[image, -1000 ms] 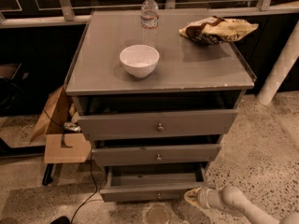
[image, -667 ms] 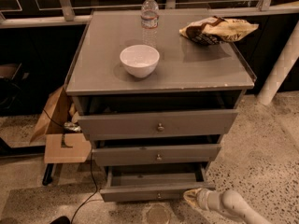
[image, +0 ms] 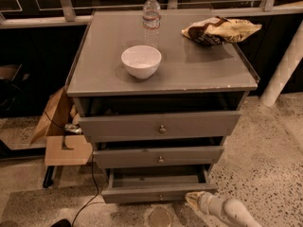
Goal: Close bottom drawer
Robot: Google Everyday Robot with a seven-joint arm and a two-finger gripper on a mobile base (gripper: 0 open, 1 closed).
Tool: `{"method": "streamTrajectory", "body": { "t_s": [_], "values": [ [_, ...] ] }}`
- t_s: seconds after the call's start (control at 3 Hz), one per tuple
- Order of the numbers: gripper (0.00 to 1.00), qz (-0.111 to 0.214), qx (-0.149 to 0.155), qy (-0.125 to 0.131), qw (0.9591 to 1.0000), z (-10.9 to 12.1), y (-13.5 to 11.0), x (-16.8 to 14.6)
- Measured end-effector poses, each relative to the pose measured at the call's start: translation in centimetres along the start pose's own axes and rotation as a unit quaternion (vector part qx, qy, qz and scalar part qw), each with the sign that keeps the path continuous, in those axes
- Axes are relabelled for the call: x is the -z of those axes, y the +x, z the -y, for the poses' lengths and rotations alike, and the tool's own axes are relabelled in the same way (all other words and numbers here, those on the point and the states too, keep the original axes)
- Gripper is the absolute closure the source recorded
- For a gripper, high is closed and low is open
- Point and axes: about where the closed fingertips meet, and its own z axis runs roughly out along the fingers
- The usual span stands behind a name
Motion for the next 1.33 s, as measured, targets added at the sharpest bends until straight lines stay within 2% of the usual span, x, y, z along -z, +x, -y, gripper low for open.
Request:
{"method": "streamTrajectory", "body": {
  "t_s": [0.67, 1.0, 1.33],
  "values": [
    [1.0, -0.002, 0.005, 0.061, 0.9981, 1.5, 1.0, -1.6],
    [1.0, 0.0, 0.001, 0.094, 0.9955, 2.5, 1.6, -2.8],
    [1.0, 0.002, 0.0, 0.117, 0.9932, 3.3, 2.1, -3.6]
  ]
}}
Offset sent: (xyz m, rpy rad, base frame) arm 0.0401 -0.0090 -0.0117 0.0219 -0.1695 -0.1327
